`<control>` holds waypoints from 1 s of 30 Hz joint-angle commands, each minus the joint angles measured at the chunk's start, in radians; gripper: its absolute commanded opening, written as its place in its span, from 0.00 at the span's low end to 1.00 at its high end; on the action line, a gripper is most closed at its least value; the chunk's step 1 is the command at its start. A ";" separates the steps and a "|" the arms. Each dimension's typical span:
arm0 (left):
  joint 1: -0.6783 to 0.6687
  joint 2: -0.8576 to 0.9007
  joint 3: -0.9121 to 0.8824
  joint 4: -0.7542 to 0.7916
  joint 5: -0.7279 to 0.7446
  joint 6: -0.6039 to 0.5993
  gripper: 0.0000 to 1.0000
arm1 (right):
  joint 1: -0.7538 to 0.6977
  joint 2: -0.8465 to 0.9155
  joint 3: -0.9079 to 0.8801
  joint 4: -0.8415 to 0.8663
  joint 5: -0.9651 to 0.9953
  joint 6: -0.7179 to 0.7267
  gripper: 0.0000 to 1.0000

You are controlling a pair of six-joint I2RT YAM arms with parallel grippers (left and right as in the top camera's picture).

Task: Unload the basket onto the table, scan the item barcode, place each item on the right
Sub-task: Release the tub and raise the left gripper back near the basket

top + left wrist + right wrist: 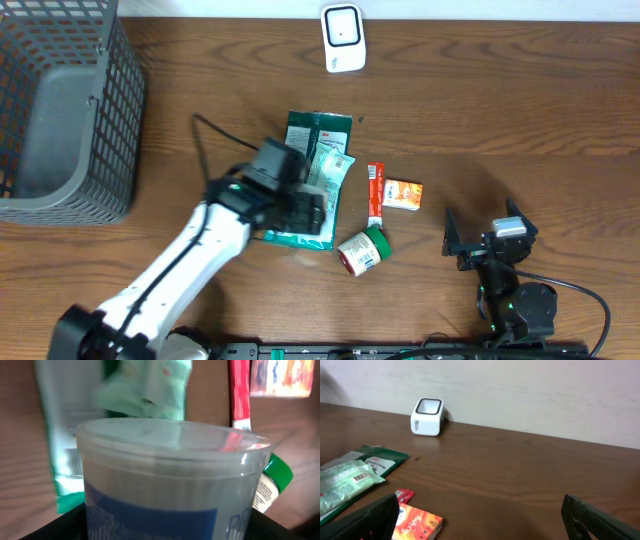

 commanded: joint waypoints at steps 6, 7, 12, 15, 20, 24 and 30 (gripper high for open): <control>-0.086 0.142 0.026 0.056 -0.065 -0.039 0.80 | -0.008 -0.003 -0.001 -0.004 0.001 0.005 0.99; -0.086 0.148 0.026 0.058 -0.065 -0.039 0.82 | -0.008 -0.003 -0.001 -0.004 0.001 0.005 0.99; -0.086 0.147 0.026 0.062 -0.064 -0.038 0.92 | -0.008 -0.003 -0.001 -0.004 0.001 0.005 0.99; -0.086 0.146 0.026 0.062 -0.064 -0.038 0.93 | -0.008 -0.003 -0.001 -0.004 0.001 0.005 0.99; -0.086 0.145 0.026 0.064 -0.066 -0.038 0.93 | -0.008 -0.003 -0.001 -0.004 0.001 0.005 0.99; -0.085 0.127 0.034 0.063 -0.080 -0.038 0.93 | -0.008 -0.003 -0.001 -0.004 0.001 0.005 0.99; -0.085 0.062 0.064 0.062 -0.080 -0.038 0.93 | -0.008 -0.003 -0.001 -0.004 0.001 0.005 0.99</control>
